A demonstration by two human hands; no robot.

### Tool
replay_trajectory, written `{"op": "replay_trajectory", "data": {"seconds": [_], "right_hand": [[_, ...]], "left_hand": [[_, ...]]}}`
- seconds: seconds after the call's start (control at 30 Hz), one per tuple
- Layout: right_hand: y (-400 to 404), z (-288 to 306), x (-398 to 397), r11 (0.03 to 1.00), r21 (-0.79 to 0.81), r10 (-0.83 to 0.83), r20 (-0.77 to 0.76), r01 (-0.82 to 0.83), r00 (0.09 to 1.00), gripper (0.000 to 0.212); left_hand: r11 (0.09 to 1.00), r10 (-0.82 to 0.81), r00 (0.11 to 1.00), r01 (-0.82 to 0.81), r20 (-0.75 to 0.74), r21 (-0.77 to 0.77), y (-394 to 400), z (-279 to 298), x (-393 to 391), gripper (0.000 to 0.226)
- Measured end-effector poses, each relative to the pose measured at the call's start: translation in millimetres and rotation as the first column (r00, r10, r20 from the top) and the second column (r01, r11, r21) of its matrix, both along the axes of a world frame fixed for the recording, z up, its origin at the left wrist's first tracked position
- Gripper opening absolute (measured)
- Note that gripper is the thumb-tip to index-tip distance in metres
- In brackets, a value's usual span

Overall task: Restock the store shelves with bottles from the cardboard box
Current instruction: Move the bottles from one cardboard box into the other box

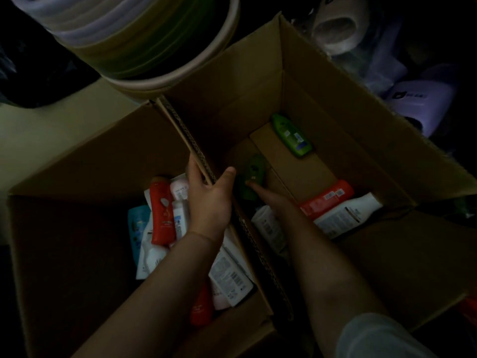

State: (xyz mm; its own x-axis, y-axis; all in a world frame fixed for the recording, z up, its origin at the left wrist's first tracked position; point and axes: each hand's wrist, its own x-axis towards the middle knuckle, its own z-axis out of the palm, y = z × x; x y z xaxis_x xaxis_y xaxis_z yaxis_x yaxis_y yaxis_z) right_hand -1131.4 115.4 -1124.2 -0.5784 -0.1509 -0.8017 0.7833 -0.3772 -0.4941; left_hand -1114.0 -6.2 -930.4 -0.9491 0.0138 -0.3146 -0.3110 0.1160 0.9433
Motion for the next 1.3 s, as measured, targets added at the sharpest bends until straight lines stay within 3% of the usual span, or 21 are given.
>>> {"op": "replay_trajectory", "data": {"seconds": [0.17, 0.3, 0.4, 0.47, 0.53, 0.6, 0.67, 0.7, 0.77, 0.8, 0.83, 0.9, 0.97, 1.03, 1.07, 1.13, 1.2, 1.27, 1.3], "right_hand": [[0.3, 21.7, -24.6, 0.998, 0.06, 0.003, -0.121, 0.004, 0.993, 0.075], [16.5, 82.7, -52.4, 0.999, 0.009, -0.045, -0.309, 0.05, 0.95, 0.045], [29.9, 135.6, -56.4, 0.997, 0.051, -0.029, -0.438, 0.057, 0.899, 0.042], [36.0, 168.1, -50.6, 0.992, 0.115, 0.012, -0.505, 0.053, 0.863, 0.053], [37.8, 198.6, -41.7, 0.985, 0.169, 0.063, -0.555, 0.038, 0.83, 0.062], [33.0, 227.1, -29.9, 0.976, 0.217, 0.123, -0.598, 0.013, 0.792, 0.066], [20.4, 248.9, -19.6, 0.962, 0.27, 0.211, -0.632, -0.044, 0.746, 0.071], [10.6, 258.3, -14.4, 0.941, 0.326, 0.285, -0.625, -0.088, 0.727, 0.076], [-13.3, 273.5, -6.0, 0.839, 0.517, 0.485, -0.566, -0.171, 0.667, 0.074], [-23.6, 276.5, -4.4, 0.774, 0.606, 0.564, -0.531, -0.182, 0.632, 0.063], [-34.6, 278.8, -2.8, 0.725, 0.67, 0.606, -0.512, -0.158, 0.609, 0.051], [-47.0, 282.4, -0.9, 0.728, 0.683, 0.56, -0.543, -0.06, 0.626, 0.044], [-44.5, 283.7, -1.7, 0.793, 0.608, 0.426, -0.593, 0.033, 0.683, 0.038], [-30.1, 272.8, -5.6, 0.791, 0.602, 0.345, -0.59, 0.112, 0.73, 0.032], [-22.1, 261.9, -8.0, 0.777, 0.617, 0.318, -0.556, 0.125, 0.768, 0.03], [-7.5, 229.7, -13.9, 0.735, 0.673, 0.295, -0.428, 0.084, 0.855, 0.028], [5.1, 186.3, -17.2, 0.662, 0.746, 0.361, -0.233, -0.072, 0.903, 0.029], [12.4, 146.7, -10.5, 0.614, 0.742, 0.414, -0.011, -0.27, 0.91, 0.034], [15.3, 126.8, -3.7, 0.634, 0.694, 0.411, 0.073, -0.342, 0.909, 0.036]], "left_hand": [[1.0, 0.014, 1.0, -0.015, -0.019, -0.022, -1.7, -5.5, -2.6, 0.064], [0.999, 0.031, 0.999, -0.031, -0.025, 0.027, 2.3, -4.5, -3.3, 0.066], [0.998, 0.028, 0.999, -0.026, -0.026, 0.056, 3.9, -2.8, -2.3, 0.069], [0.998, 0.017, 1.0, -0.016, -0.016, 0.055, 3.5, 5.5, 0.1, 0.084], [0.999, 0.013, 0.999, -0.014, 0.039, 0.031, 0.1, 14.9, 1.9, 0.113], [1.0, -0.03, 0.992, 0.029, 0.124, 0.012, -8.4, 26.8, 8.3, 0.12], [0.997, -0.063, 0.967, 0.048, 0.246, 0.066, -25.5, 34.2, 17.3, 0.104], [0.992, -0.014, 0.959, -0.023, 0.282, 0.127, -33.4, 33.2, 21.3, 0.084], [0.924, 0.211, 0.92, -0.298, 0.33, 0.24, -63.7, 30.5, 27.0, 0.049], [0.874, 0.33, 0.881, -0.421, 0.339, 0.243, -79.6, 27.7, 26.1, 0.046], [0.856, 0.412, 0.859, -0.479, 0.304, 0.194, -97.2, 24.9, 23.7, 0.049], [0.88, 0.474, 0.877, -0.466, 0.087, -0.094, -123.0, 16.9, 16.5, 0.055], [0.846, 0.375, 0.908, -0.417, -0.186, -0.331, -128.5, 21.8, 11.7, 0.048], [0.851, 0.092, 0.896, -0.297, -0.434, -0.433, -113.0, 33.9, 10.7, 0.043], [0.853, -0.075, 0.868, -0.2, -0.491, -0.483, -101.8, 37.1, 10.9, 0.042], [0.78, -0.421, 0.761, 0.026, -0.494, -0.625, -75.2, 38.4, 12.8, 0.041], [0.624, -0.679, 0.622, 0.207, -0.391, -0.754, -53.6, 29.8, 16.7, 0.042], [0.529, -0.769, 0.532, 0.221, -0.353, -0.819, -46.3, 14.6, 20.0, 0.047], [0.535, -0.759, 0.535, 0.188, -0.372, -0.824, -46.9, 7.4, 22.0, 0.05]]}}
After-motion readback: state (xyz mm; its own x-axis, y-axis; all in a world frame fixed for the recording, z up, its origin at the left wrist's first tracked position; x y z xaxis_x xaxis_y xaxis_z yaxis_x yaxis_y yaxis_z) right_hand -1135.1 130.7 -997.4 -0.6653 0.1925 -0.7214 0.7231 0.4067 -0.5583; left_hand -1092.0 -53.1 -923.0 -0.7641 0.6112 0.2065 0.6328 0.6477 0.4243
